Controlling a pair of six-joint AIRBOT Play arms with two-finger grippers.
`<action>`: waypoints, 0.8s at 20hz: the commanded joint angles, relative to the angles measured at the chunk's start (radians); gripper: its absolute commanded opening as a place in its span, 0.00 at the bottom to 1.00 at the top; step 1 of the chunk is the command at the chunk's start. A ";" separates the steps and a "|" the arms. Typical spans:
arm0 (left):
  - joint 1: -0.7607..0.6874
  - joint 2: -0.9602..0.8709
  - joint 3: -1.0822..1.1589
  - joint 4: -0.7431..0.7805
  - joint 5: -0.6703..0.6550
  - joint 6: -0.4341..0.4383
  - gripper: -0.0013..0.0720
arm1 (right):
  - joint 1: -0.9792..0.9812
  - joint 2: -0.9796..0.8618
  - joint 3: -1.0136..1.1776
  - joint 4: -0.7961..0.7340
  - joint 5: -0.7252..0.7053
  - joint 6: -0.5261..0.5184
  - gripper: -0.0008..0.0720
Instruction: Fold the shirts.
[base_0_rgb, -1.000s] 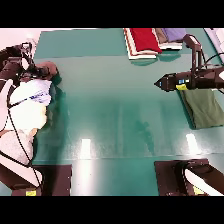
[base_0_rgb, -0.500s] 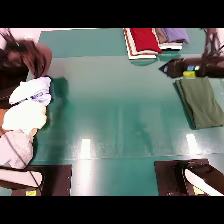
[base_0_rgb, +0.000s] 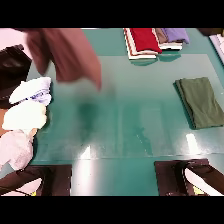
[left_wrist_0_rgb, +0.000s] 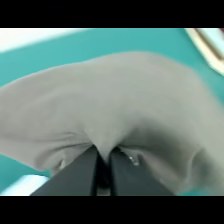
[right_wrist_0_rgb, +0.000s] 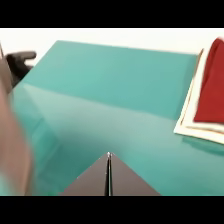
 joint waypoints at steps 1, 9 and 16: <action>-0.188 -0.023 -0.100 -0.101 -0.042 0.006 0.05 | -0.035 0.000 0.031 0.001 0.021 0.000 0.03; -0.253 -0.176 -0.225 -0.255 0.066 0.005 0.87 | -0.047 0.000 0.031 0.000 0.157 0.001 0.03; 0.030 -0.173 -0.460 -0.393 -0.069 0.008 0.87 | -0.047 -0.018 0.031 0.001 0.213 0.000 0.03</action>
